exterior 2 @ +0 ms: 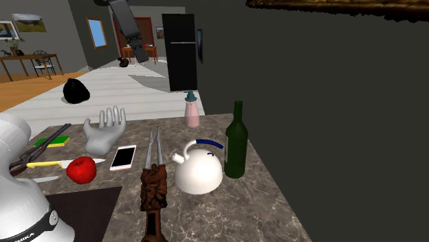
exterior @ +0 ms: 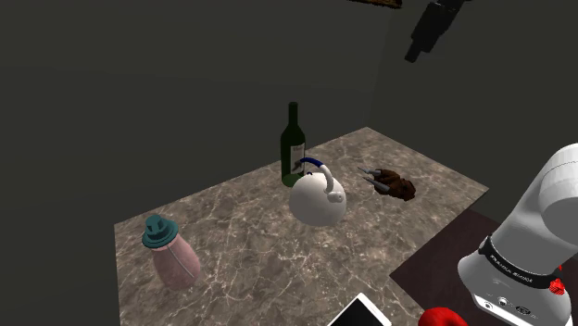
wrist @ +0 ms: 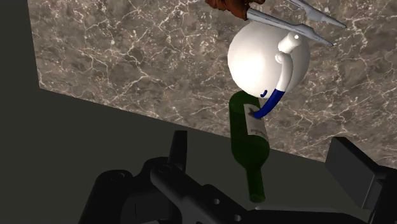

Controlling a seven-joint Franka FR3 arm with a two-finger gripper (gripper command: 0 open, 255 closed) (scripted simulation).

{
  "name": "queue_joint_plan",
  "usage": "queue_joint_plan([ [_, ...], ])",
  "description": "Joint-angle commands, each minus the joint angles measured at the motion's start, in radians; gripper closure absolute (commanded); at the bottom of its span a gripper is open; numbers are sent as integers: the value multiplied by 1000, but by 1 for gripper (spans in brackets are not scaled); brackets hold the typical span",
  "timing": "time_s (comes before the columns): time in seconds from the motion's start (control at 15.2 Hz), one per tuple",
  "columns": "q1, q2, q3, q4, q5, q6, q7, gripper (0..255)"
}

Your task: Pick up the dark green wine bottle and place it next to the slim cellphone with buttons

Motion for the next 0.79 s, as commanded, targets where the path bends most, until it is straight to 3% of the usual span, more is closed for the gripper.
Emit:
queue_joint_plan([
  [0.0, 0, 0, 0, 0, 0, 0, 0, 0],
  [0.73, -4, 406, 71, 147, 26, 187, 116, 0],
])
